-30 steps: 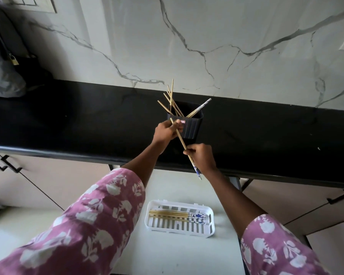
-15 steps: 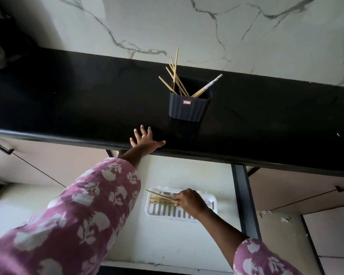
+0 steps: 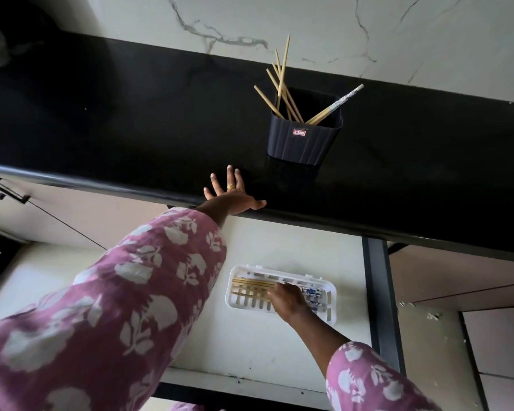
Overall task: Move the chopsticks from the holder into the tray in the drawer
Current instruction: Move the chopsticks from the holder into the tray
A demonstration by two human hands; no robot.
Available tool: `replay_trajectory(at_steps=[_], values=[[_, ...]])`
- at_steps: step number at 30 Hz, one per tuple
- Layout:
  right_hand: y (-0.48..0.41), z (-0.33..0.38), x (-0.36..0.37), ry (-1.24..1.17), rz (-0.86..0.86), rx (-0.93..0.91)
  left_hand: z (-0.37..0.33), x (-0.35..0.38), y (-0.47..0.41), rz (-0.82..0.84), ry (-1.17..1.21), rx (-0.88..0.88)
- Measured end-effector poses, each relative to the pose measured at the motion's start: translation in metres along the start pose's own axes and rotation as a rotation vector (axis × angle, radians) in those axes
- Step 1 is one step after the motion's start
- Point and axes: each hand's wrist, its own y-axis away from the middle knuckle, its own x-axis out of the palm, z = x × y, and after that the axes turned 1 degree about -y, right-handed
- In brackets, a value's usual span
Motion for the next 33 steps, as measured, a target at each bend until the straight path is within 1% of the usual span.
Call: replay_trajectory(at_steps=[8,12,19,23,25,27,30,33], values=[[-0.009,0.004,0.000,0.097,0.013,-0.060,0.001,-0.002,-0.001,0.031,0.013,0.013],[-0.009,0.004,-0.003,0.131,-0.027,-0.105,0.000,-0.002,-0.002,0.032,0.011,0.009],[-0.004,-0.008,-0.010,0.188,-0.055,-0.106,0.001,-0.003,-0.003,0.042,0.009,0.011],[0.001,-0.024,-0.021,0.291,-0.262,-0.236,0.002,-0.006,0.000,0.047,0.007,0.019],[0.003,-0.036,-0.028,0.271,-0.364,-0.281,0.003,-0.006,0.001,0.050,0.010,0.024],[0.006,-0.044,-0.048,0.286,-0.554,-0.321,0.003,-0.005,0.002,0.046,0.010,0.019],[0.005,-0.057,-0.094,0.233,-0.845,-0.307,0.002,-0.004,0.004,0.029,0.015,0.015],[0.000,-0.068,-0.143,0.210,-1.063,-0.280,0.002,-0.004,0.004,0.026,0.019,0.010]])
